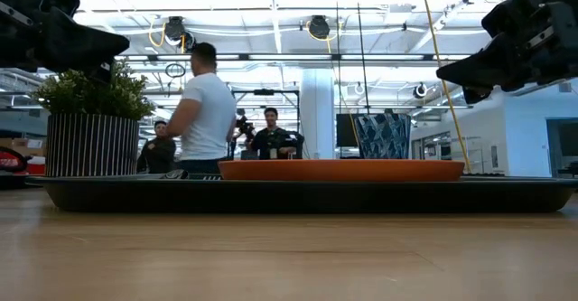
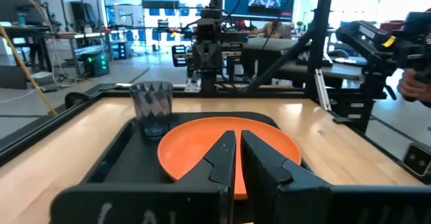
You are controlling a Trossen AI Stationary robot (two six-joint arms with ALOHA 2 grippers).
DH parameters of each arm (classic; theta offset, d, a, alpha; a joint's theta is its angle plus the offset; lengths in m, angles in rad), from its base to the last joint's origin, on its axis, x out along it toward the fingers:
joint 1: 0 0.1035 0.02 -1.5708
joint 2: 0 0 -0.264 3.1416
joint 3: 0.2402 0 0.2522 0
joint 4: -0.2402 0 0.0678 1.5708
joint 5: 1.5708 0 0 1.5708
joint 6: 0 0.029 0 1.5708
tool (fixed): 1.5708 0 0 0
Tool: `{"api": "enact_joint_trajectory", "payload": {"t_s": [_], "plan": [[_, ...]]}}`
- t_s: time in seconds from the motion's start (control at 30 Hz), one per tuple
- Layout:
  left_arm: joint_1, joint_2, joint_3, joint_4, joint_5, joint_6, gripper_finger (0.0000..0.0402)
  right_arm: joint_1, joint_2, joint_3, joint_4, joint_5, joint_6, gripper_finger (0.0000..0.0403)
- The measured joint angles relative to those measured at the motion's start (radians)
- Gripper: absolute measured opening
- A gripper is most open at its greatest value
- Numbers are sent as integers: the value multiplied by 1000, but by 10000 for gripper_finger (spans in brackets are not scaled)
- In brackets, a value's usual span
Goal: Pick and place plate/cup/fork/spoon on tray
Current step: Return to Home Position
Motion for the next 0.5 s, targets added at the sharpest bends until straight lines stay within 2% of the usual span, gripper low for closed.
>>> {"api": "enact_joint_trajectory", "payload": {"t_s": [0.5], "plan": [[16, 0, 1, -14, -2, 14, 26, -7, 1, 0, -37, 0, 0, 0]]}}
